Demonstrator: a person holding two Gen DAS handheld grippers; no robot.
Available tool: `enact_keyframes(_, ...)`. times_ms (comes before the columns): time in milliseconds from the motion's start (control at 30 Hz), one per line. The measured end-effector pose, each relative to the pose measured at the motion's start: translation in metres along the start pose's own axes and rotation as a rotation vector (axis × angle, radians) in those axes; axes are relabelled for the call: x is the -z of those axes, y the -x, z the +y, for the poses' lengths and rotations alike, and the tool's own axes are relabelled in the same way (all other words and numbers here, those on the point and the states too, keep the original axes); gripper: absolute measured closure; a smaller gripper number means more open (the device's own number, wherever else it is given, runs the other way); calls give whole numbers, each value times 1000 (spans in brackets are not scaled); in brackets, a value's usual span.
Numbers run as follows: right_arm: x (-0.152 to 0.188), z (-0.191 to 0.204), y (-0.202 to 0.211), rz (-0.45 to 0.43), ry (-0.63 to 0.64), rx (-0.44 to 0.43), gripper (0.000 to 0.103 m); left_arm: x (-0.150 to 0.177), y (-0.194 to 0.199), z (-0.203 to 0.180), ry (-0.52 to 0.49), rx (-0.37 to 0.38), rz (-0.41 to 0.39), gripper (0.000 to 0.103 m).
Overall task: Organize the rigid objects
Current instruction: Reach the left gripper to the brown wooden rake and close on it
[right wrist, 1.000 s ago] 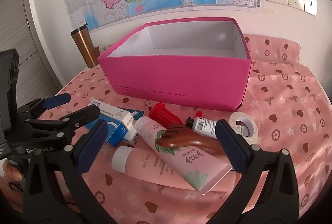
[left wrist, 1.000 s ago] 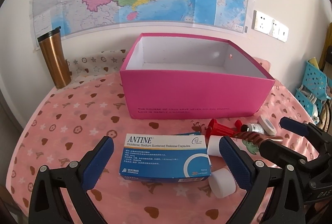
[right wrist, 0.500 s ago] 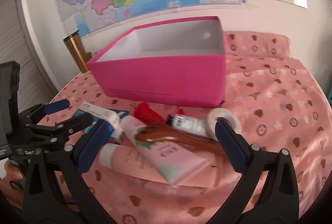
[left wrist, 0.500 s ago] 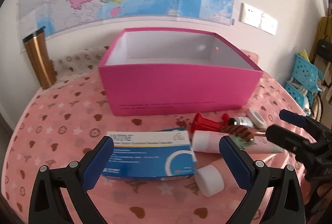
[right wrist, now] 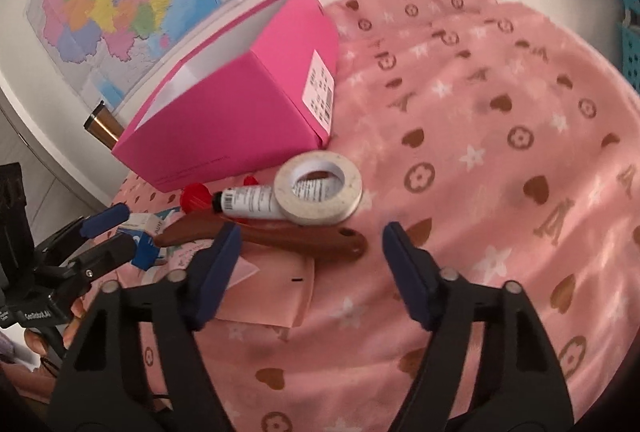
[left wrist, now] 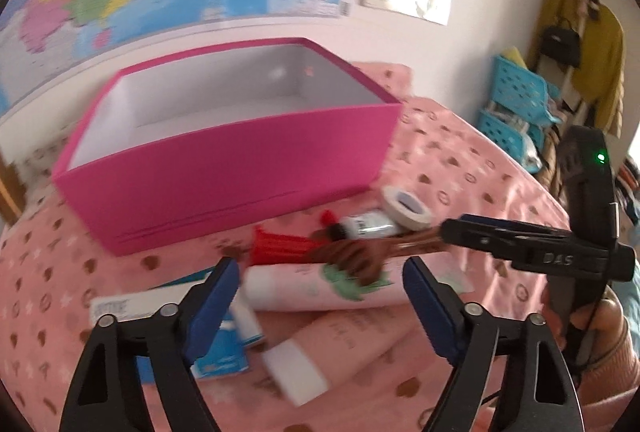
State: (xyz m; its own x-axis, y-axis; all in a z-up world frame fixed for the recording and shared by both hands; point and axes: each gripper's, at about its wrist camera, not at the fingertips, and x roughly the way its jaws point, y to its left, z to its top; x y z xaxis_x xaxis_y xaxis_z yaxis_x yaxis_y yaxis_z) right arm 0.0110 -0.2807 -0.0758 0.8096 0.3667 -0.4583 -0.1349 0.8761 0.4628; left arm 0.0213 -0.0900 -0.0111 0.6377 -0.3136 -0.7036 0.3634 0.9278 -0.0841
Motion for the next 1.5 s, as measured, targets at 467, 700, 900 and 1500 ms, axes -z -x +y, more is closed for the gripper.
enact_keyframes(467,5,-2,-13,26,27,-46,36,-7,-29,-5,-8,151,107,46)
enact_keyframes(700,5,-2,-11,23,1,-69,36,-7,-29,-7,-16,129,108,47)
enact_keyframes(900,2,-4,-1,-22,-46,-133,35,-4,-29,-4,8,108,89,47)
enact_keyframes(1500,-17,7,-3,-67,11,-191,36,1,-29,6,8,34,40,66)
